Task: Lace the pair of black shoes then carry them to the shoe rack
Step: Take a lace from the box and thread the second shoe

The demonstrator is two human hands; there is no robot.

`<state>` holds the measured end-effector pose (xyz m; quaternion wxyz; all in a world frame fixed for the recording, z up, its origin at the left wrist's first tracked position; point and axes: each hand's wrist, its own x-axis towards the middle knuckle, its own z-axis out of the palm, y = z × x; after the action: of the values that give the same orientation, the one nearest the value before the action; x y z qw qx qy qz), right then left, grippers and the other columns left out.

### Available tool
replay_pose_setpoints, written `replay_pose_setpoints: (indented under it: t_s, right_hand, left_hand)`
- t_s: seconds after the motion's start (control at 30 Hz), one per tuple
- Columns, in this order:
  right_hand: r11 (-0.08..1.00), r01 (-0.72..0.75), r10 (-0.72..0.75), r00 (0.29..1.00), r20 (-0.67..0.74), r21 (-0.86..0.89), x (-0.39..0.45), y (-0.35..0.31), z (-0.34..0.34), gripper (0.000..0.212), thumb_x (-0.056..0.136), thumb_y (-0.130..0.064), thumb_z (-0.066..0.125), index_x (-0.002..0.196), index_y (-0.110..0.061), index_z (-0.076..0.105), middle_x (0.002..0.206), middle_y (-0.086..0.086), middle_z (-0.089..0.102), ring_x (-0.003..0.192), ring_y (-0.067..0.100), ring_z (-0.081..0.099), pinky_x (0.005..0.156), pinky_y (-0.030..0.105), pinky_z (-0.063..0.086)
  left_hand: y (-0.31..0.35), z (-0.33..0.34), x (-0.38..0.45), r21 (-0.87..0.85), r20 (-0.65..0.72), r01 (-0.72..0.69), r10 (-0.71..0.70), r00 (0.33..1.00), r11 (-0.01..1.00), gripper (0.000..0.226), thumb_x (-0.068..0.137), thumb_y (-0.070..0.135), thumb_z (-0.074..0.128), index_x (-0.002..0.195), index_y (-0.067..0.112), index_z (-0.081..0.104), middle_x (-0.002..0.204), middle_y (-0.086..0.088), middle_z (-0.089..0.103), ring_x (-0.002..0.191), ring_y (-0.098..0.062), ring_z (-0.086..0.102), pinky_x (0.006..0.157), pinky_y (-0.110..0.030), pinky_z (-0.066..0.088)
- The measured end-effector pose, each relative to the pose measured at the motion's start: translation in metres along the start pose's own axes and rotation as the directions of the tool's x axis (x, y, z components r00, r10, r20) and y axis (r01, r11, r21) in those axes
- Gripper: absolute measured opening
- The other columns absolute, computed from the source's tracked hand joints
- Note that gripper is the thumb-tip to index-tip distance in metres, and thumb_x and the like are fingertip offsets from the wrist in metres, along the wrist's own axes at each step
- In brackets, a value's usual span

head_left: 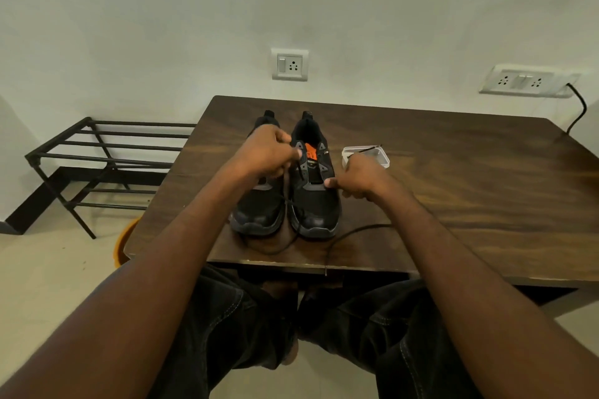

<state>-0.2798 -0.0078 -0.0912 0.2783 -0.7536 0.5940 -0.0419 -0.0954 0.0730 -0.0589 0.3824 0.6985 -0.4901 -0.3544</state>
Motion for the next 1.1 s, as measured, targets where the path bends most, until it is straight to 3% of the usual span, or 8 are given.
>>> replay_pose_setpoints:
  t_s: [0.13,0.27,0.47,0.67,0.8,0.87,0.97,1.1]
  right_hand:
    - [0.910,0.011,-0.066,0.991,0.117,0.414,-0.021,-0.011,-0.020,0.024,0.097,-0.031,0.072,0.088,-0.010,0.077,0.061,-0.002,0.059,0.045,0.009,0.041,0.044,0.022,0.029]
    - [0.628,0.255,-0.247,0.961,-0.122,0.735,-0.047,-0.037,-0.038,0.023,0.102,-0.031,0.066,0.099,-0.010,0.076,0.062,-0.002,0.057,0.045,0.007,0.036,0.041,0.019,0.027]
    - [0.383,0.516,-0.314,0.853,-0.417,0.766,-0.066,-0.049,-0.054,0.024,0.105,-0.030,0.063,0.116,-0.013,0.077,0.067,0.005,0.056,0.046,0.009,0.033,0.044,0.021,0.024]
    - [0.337,0.689,-0.371,0.724,-0.582,0.642,-0.076,-0.048,-0.061,0.024,0.107,-0.018,0.057,0.128,-0.016,0.069,0.085,0.011,0.072,0.047,0.018,0.032,0.043,0.022,0.029]
    - [0.395,0.713,-0.370,0.701,-0.609,0.580,-0.070,-0.044,-0.061,0.030,0.108,-0.016,0.054,0.135,-0.023,0.063,0.105,0.007,0.076,0.049,0.016,0.041,0.044,0.022,0.039]
    - [0.498,0.649,-0.347,0.757,-0.554,0.575,-0.061,-0.038,-0.056,0.033,0.109,-0.018,0.054,0.139,-0.029,0.059,0.115,0.002,0.074,0.054,0.012,0.049,0.048,0.022,0.045]
    - [0.746,0.485,-0.285,0.851,-0.441,0.456,-0.043,-0.021,-0.036,0.036,0.109,-0.021,0.050,0.144,-0.031,0.055,0.118,-0.002,0.069,0.068,0.015,0.067,0.060,0.023,0.057]
    - [0.970,0.225,-0.201,0.955,-0.218,0.093,-0.013,0.004,-0.002,0.025,0.108,-0.022,0.050,0.122,-0.014,0.069,0.105,0.007,0.071,0.098,0.026,0.068,0.086,0.043,0.057]
  left_hand:
    - [0.020,-0.010,-0.008,-0.361,-0.028,-0.171,0.173,0.985,0.917,0.032,0.095,0.013,0.072,0.125,0.014,0.061,0.089,-0.008,0.070,0.069,-0.016,0.066,0.065,-0.028,0.057]
    - [0.041,-0.011,-0.017,-0.455,-0.178,-0.387,0.344,0.922,0.802,0.037,0.093,0.006,0.072,0.128,0.010,0.061,0.088,-0.006,0.069,0.075,-0.019,0.067,0.068,-0.034,0.056]
    - [0.067,-0.021,-0.033,-0.599,-0.303,-0.519,0.427,0.852,0.610,0.044,0.093,0.007,0.071,0.135,0.010,0.058,0.105,-0.012,0.074,0.093,-0.026,0.070,0.076,-0.037,0.054]
    - [0.077,-0.033,-0.040,-0.367,-0.393,-0.714,0.596,0.700,0.597,0.048,0.093,0.001,0.067,0.139,0.008,0.055,0.116,-0.014,0.072,0.108,-0.021,0.065,0.087,-0.036,0.052]
    - [0.080,-0.032,-0.040,-0.320,-0.482,-0.739,0.570,0.666,0.593,0.044,0.092,-0.002,0.063,0.135,0.006,0.058,0.114,-0.020,0.070,0.114,-0.027,0.067,0.100,-0.045,0.054]
    - [0.078,-0.032,-0.039,-0.427,-0.506,-0.668,0.451,0.735,0.610,0.036,0.092,-0.001,0.062,0.127,0.009,0.062,0.104,-0.022,0.066,0.101,-0.031,0.073,0.079,-0.040,0.059]
    - [0.066,-0.035,-0.036,-0.498,-0.492,-0.527,0.276,0.826,0.689,0.028,0.094,-0.002,0.054,0.117,0.010,0.064,0.093,-0.011,0.062,0.062,-0.022,0.067,0.046,-0.027,0.042]
    - [0.038,-0.031,-0.020,0.087,-0.434,-0.271,0.281,0.856,0.959,0.020,0.091,0.012,0.057,0.101,0.022,0.071,0.093,0.007,0.071,0.073,-0.005,0.065,0.063,-0.022,0.049]
